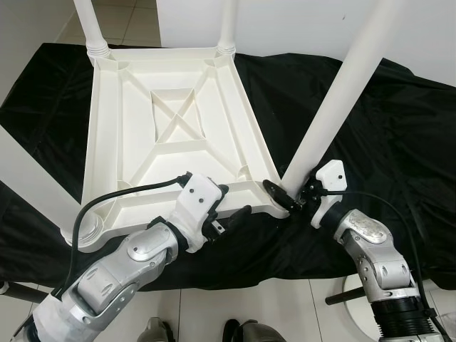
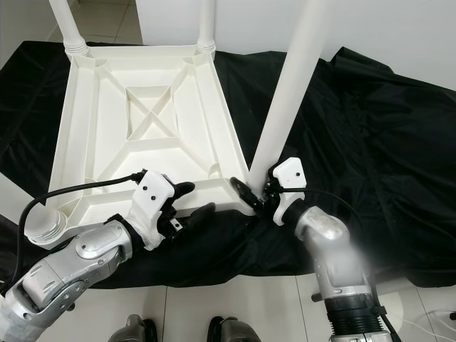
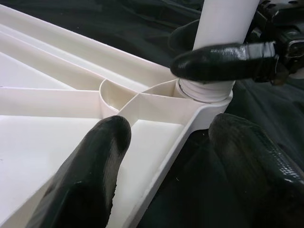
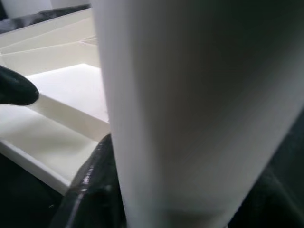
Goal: Building children table
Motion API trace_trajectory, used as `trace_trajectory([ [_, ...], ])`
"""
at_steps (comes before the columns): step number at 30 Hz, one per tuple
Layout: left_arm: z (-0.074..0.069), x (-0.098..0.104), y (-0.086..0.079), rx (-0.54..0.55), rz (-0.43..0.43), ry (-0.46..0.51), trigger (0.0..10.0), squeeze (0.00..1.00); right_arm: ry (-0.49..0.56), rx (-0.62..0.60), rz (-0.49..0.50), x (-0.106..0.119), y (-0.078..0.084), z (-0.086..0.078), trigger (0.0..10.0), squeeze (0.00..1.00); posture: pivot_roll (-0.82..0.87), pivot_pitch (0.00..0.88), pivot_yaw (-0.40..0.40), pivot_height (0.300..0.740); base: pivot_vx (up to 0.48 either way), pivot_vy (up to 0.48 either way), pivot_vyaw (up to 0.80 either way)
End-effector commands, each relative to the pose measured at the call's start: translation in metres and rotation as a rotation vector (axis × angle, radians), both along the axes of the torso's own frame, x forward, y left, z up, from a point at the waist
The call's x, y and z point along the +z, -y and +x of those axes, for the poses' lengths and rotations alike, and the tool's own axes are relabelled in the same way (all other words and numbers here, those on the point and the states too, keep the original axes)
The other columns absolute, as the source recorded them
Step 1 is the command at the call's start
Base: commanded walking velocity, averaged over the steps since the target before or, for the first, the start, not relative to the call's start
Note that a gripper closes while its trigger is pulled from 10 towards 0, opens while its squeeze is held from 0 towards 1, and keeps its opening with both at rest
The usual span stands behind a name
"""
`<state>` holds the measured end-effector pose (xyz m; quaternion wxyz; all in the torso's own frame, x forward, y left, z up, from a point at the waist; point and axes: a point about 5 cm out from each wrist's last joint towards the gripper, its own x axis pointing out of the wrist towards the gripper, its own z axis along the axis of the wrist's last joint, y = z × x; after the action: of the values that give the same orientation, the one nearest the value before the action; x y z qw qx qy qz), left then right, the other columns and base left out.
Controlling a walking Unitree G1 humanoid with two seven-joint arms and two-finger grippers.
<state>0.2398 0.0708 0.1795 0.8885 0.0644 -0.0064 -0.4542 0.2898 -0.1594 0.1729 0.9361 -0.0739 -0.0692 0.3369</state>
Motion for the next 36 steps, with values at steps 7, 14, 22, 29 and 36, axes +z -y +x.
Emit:
trace_trajectory([
  [7,-0.012,-0.002,0.007,-0.256,0.027,-0.029,10.0,0.00,-0.025,-0.065,0.043,-0.003,0.005,-0.001,10.0,0.00,-0.04,0.177,-0.057,0.740,0.000,0.000,0.00],
  [14,-0.012,-0.003,0.009,-0.256,0.022,-0.033,10.0,0.00,-0.048,-0.265,0.097,-0.005,0.007,0.002,10.0,0.00,-0.05,0.180,-0.064,0.740,0.000,0.000,0.00],
  [22,-0.014,-0.005,0.013,-0.269,0.015,-0.039,10.0,0.00,-0.108,-0.552,0.228,-0.017,-0.021,-0.013,10.0,0.00,-0.05,0.168,-0.081,0.740,0.000,0.000,0.00],
  [29,-0.014,-0.004,0.015,-0.273,0.008,-0.038,10.0,0.00,-0.110,-0.687,0.285,-0.021,-0.033,-0.020,10.0,0.00,-0.05,0.161,-0.081,0.740,0.000,0.000,0.00],
  [36,-0.016,-0.002,0.016,-0.304,-0.010,-0.042,10.0,0.00,-0.054,-0.595,0.352,-0.007,-0.027,-0.023,10.0,1.00,-0.06,0.147,-0.062,0.740,0.000,0.000,0.00],
])
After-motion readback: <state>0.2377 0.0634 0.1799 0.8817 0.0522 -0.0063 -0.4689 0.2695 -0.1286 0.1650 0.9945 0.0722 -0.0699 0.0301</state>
